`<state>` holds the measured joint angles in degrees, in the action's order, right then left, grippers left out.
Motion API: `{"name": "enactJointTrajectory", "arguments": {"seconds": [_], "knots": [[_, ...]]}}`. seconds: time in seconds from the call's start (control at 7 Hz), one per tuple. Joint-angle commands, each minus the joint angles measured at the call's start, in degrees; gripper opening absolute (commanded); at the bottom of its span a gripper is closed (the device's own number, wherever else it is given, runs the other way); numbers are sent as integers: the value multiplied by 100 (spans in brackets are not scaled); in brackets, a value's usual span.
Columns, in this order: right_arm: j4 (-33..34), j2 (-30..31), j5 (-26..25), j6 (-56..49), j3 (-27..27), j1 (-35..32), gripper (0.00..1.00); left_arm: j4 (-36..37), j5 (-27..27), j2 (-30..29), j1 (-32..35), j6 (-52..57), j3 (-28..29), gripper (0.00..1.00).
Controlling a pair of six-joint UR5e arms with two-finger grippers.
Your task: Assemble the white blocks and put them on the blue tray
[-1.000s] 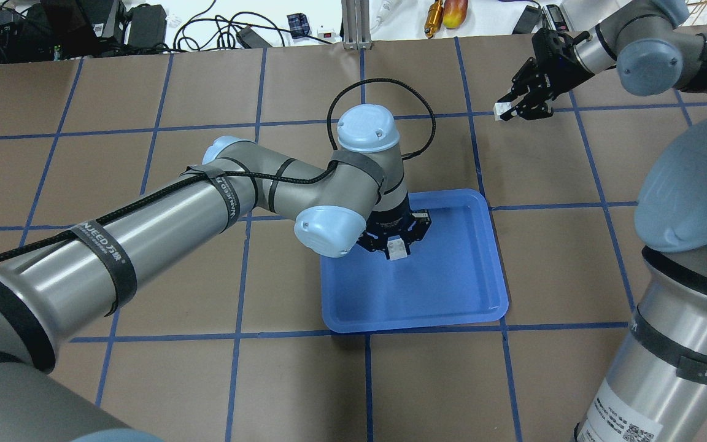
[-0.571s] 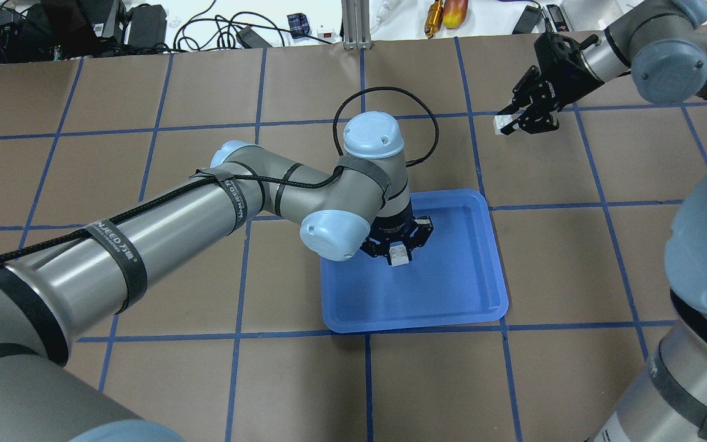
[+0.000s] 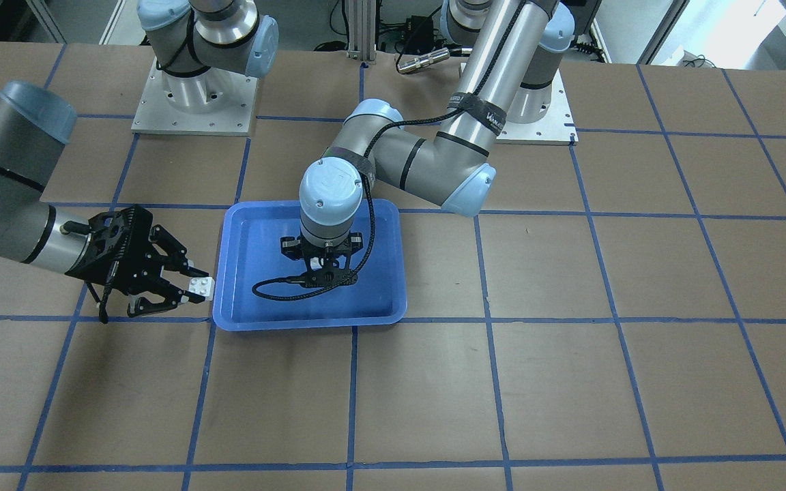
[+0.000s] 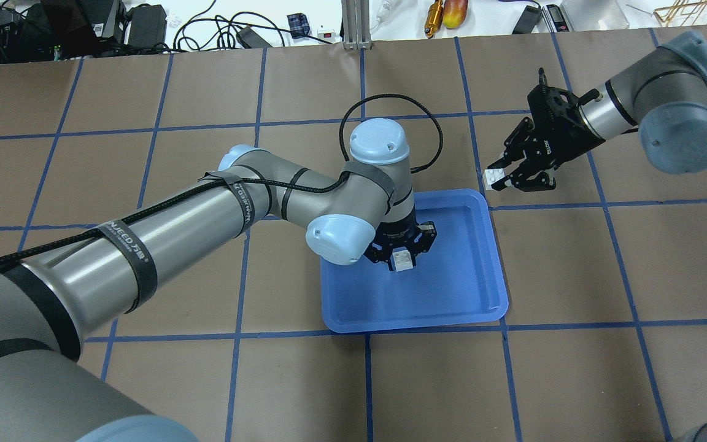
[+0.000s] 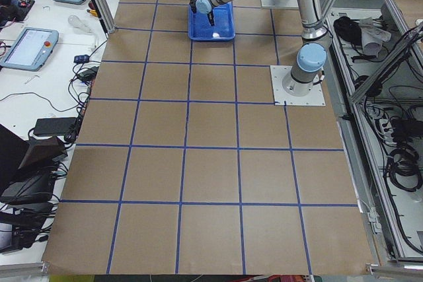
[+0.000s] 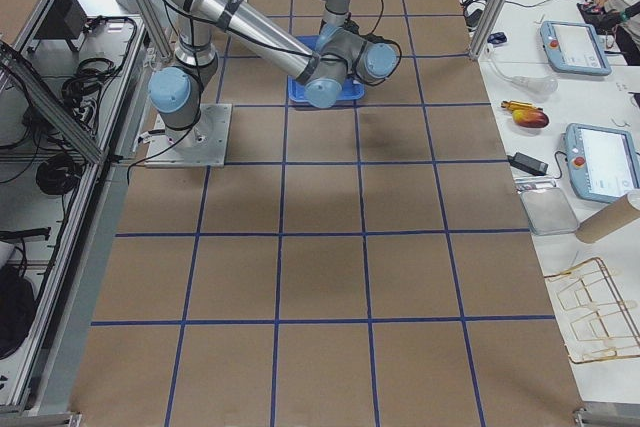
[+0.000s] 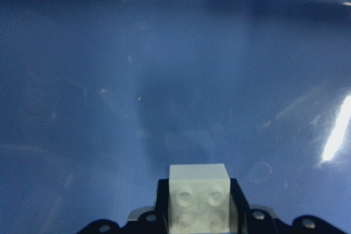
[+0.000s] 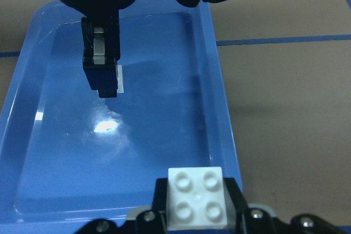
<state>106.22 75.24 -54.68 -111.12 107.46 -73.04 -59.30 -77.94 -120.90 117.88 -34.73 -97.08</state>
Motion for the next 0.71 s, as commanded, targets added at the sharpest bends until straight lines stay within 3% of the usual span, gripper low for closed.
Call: {"name": "enactJointTrajectory", "arguments": {"seconds": [0.0, 0.29, 0.43, 0.57], "knots": [[214, 533, 10, 65, 834, 1, 0, -3, -19, 5, 68, 2, -4, 74], [1159, 650, 10, 195, 1591, -8, 0, 6, -55, 75, 104, 19, 5, 84], [1268, 650, 54, 257, 1864, -34, 0, -20, -81, 249, 51, 63, 14, 100], [1783, 598, 89, 275, 2093, -43, 0, -99, -194, 390, -62, 333, 31, 100]]}}
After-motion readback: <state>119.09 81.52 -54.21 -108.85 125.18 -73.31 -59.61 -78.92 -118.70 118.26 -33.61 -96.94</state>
